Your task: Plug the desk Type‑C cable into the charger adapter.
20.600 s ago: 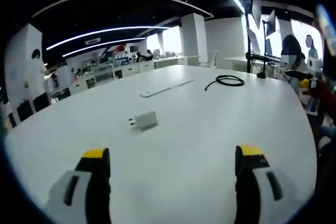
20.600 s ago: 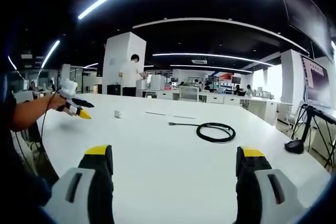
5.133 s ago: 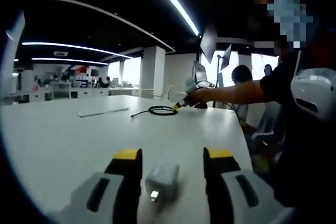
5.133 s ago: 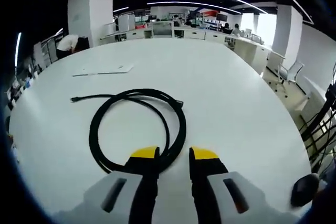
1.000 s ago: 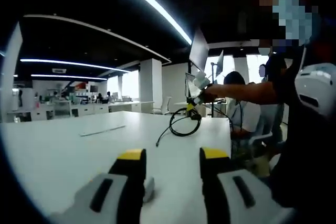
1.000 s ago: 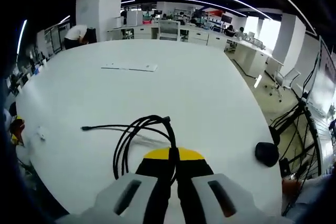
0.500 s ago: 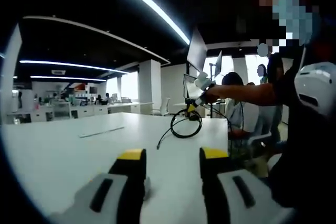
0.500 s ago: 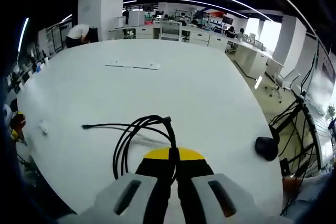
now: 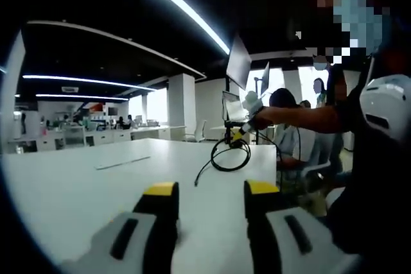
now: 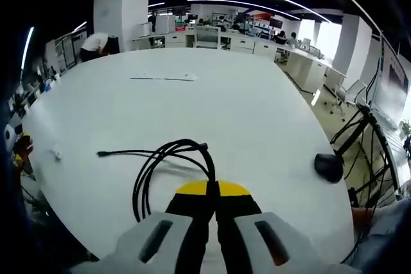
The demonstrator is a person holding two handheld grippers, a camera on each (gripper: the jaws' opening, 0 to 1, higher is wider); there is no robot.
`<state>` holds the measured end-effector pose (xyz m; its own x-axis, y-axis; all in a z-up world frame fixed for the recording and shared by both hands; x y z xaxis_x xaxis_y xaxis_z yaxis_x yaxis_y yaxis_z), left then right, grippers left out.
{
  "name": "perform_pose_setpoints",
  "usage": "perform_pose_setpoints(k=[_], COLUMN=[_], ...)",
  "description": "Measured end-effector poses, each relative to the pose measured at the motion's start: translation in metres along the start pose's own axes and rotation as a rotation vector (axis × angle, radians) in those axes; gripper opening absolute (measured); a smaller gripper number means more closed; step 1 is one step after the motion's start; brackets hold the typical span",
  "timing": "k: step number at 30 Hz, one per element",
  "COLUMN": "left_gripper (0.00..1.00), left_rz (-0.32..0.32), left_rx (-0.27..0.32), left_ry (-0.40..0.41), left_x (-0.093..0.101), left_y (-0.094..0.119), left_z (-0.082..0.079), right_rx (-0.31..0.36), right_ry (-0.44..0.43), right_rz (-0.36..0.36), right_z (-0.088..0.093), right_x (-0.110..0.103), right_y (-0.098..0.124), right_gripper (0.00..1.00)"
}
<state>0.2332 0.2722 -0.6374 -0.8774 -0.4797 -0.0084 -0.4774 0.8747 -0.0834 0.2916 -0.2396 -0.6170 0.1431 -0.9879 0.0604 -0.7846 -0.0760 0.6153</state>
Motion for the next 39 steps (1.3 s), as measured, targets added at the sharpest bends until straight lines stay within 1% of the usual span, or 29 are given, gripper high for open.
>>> perform_pose_setpoints(k=[10,17,19,22,23,26,30,33,39], left_gripper=[0.4,0.4,0.4,0.4,0.4,0.4,0.4,0.4,0.4], left_rz=[0.011,0.015,0.011,0.008,0.007,0.008,0.007,0.006,0.007], left_rx=[-0.002,-0.005,-0.005,-0.006,-0.007,-0.011,-0.014,-0.013,-0.016], left_ry=[-0.001,-0.002,-0.002,0.0,0.001,0.002,0.003,0.003,0.004], left_x=[0.001,0.002,0.002,0.003,0.003,0.004,0.006,0.006,0.008], left_y=[-0.001,-0.001,0.001,0.002,0.002,0.002,0.002,0.002,0.002], left_z=[0.0,0.0,0.0,0.001,0.001,0.003,0.003,0.003,0.004], right_rx=[-0.011,-0.02,-0.028,-0.037,-0.039,-0.044,-0.049,-0.053,-0.063], right_ry=[-0.027,-0.039,-0.044,-0.051,-0.052,-0.057,-0.065,-0.066,-0.052], right_rz=[0.0,0.003,-0.003,-0.008,-0.008,-0.009,-0.01,-0.01,-0.016], right_z=[0.022,0.028,0.036,0.044,0.045,0.043,0.044,0.046,0.059], right_x=[-0.003,-0.001,-0.003,-0.004,-0.004,0.007,0.017,0.019,0.011], right_y=[0.002,-0.003,-0.005,-0.007,-0.007,-0.012,-0.016,-0.018,-0.017], right_gripper=[0.0,0.0,0.0,0.0,0.0,0.0,0.0,0.01,0.01])
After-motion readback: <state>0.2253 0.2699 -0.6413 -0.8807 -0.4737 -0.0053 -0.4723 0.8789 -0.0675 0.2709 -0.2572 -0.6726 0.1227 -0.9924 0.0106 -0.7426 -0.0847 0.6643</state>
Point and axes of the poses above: the point that each gripper's makers call its tool centre point, and the gripper's own axes: y roughly backward along the fingers, x roughly to its right, z roughly out of its underside, the point moved 9 cm from there along y, roughly backward along the fingers, and after that the axes turned 4 degrees about x, right-handed, at the moved point
